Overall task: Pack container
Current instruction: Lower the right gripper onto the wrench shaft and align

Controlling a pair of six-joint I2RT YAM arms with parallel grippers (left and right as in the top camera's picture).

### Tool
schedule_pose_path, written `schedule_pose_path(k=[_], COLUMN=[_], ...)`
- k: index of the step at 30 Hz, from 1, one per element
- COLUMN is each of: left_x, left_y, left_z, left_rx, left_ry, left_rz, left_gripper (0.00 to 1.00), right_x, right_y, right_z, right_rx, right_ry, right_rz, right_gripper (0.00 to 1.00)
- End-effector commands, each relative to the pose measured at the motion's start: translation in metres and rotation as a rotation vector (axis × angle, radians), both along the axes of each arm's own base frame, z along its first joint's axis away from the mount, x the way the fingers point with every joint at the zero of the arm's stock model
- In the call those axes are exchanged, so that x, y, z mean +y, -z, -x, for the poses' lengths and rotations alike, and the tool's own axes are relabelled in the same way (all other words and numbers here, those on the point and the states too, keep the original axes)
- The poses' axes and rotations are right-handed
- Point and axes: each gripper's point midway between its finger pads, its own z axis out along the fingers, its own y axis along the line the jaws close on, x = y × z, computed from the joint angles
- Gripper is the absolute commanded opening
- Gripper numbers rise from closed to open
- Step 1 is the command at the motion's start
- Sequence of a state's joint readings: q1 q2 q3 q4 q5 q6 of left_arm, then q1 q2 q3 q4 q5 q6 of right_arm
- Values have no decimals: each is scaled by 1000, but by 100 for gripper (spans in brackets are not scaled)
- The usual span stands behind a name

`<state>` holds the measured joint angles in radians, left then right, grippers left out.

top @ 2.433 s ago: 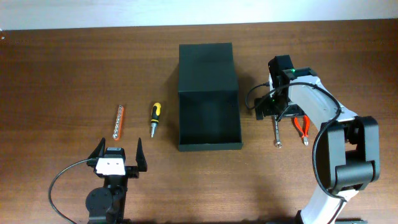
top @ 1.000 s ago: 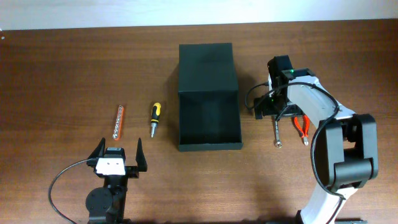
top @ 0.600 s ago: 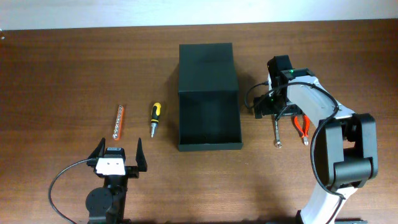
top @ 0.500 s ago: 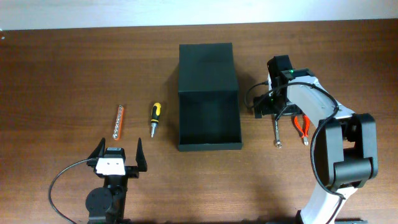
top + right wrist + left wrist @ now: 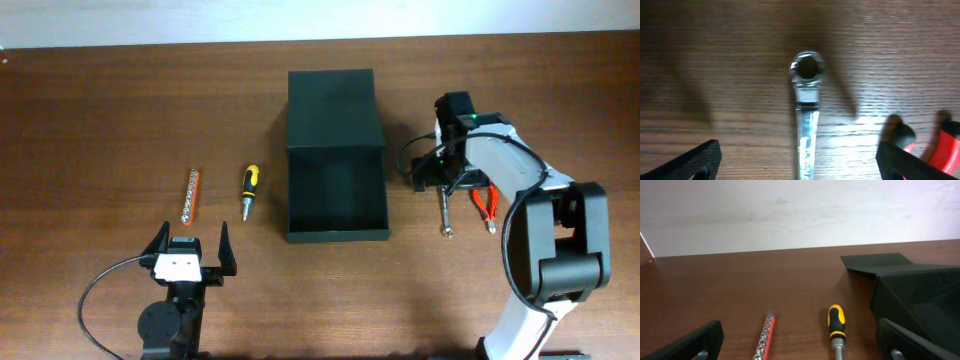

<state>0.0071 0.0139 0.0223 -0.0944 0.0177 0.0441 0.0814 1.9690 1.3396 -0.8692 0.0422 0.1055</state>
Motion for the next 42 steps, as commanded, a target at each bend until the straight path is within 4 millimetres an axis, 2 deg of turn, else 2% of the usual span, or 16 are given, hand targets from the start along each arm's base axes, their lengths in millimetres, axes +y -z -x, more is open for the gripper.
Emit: schedule_pose_path(k=[1,5,25,34,42], left_x=[2,2,2,2,2], left_y=[1,1,1,1,1], left_z=[0,0,0,0,0], left_rx=[-1,-1,-1,-1,-1], left_ry=[-12,-12,-12,-12,-12], left_rz=[8,8,8,8,8], left_gripper=[99,99,99,99,99], right_x=[-11,-17,-11,0,-2], right_y=[7,7,8,8,8], right_z=[3,4,6,7,6], right_rx=[23,30,36,37,35], right_ry=[52,36,-1,-37,-32], right_rz=[-39,-36,-30,-20,3], right_gripper=[99,99,99,99,99])
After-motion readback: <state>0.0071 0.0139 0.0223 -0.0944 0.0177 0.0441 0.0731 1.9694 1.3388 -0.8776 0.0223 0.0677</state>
